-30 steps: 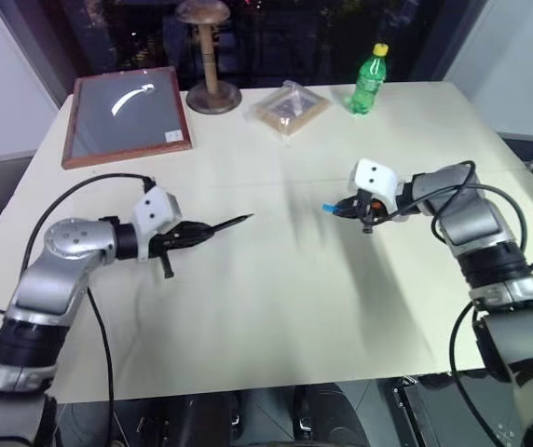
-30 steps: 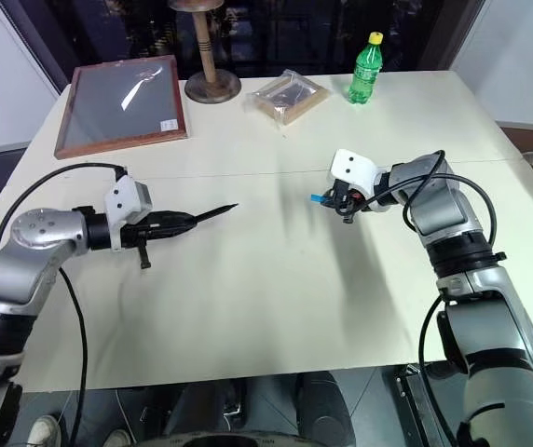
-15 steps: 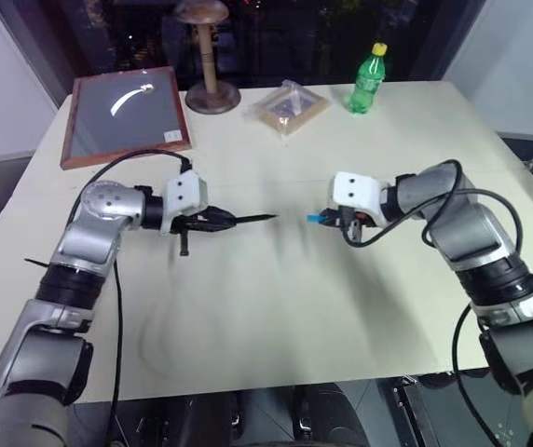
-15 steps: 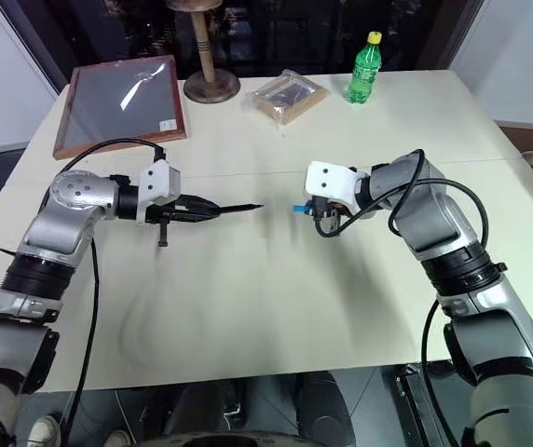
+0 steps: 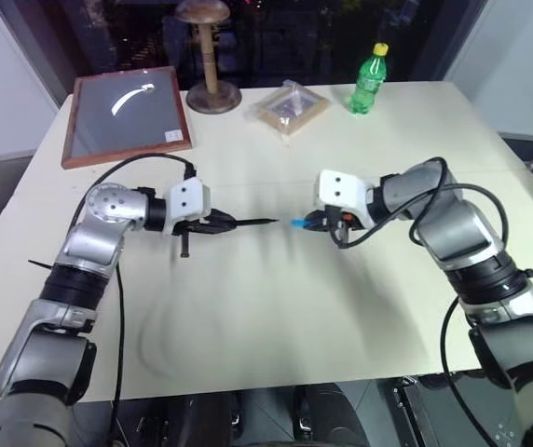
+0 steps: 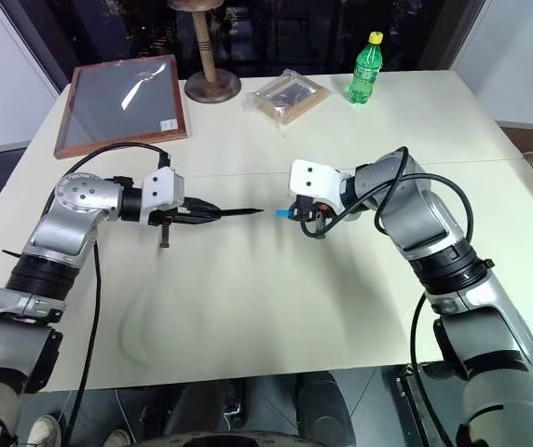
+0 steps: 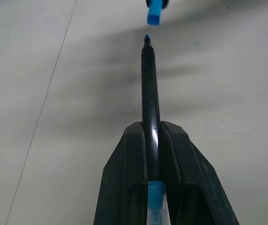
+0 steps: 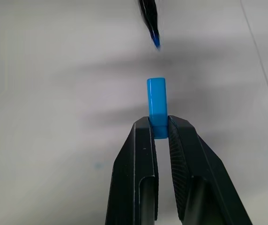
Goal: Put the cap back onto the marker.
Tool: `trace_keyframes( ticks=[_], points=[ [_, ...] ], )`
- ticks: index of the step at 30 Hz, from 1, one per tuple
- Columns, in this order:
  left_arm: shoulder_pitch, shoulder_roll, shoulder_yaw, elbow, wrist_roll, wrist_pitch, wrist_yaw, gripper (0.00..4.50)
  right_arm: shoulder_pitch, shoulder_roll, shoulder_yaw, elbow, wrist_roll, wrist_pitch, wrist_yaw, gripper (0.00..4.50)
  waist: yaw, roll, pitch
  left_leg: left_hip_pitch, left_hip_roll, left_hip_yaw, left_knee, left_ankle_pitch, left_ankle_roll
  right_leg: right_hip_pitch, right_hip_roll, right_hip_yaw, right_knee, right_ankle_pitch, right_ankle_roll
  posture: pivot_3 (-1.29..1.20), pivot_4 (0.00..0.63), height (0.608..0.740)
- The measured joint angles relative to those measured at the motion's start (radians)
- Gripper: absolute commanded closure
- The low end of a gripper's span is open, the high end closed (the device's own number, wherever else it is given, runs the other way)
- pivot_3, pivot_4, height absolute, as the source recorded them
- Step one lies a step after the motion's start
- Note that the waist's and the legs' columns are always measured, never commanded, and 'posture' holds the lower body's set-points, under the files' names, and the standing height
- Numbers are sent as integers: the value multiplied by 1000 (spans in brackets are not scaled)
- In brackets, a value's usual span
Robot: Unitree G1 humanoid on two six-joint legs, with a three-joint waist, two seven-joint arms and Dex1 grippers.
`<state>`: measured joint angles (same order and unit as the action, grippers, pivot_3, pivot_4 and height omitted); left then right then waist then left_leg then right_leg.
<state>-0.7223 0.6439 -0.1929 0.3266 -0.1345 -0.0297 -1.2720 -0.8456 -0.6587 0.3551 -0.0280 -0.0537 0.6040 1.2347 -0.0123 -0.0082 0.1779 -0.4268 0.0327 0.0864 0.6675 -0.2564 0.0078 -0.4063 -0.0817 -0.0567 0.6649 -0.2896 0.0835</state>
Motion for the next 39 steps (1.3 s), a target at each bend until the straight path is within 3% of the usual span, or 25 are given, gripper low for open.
trace_keyframes(
  ticks=[39],
  points=[
    [11, -5, 0, -69, 0, 35, 11, 4500, -48, 42, 29, 16, 22, 23, -31, 4418, 0, 0, 0, 0, 0, 0, 0, 0, 0, 0, 0, 0, 0, 0, 0, 0, 150, 740]
  ],
)
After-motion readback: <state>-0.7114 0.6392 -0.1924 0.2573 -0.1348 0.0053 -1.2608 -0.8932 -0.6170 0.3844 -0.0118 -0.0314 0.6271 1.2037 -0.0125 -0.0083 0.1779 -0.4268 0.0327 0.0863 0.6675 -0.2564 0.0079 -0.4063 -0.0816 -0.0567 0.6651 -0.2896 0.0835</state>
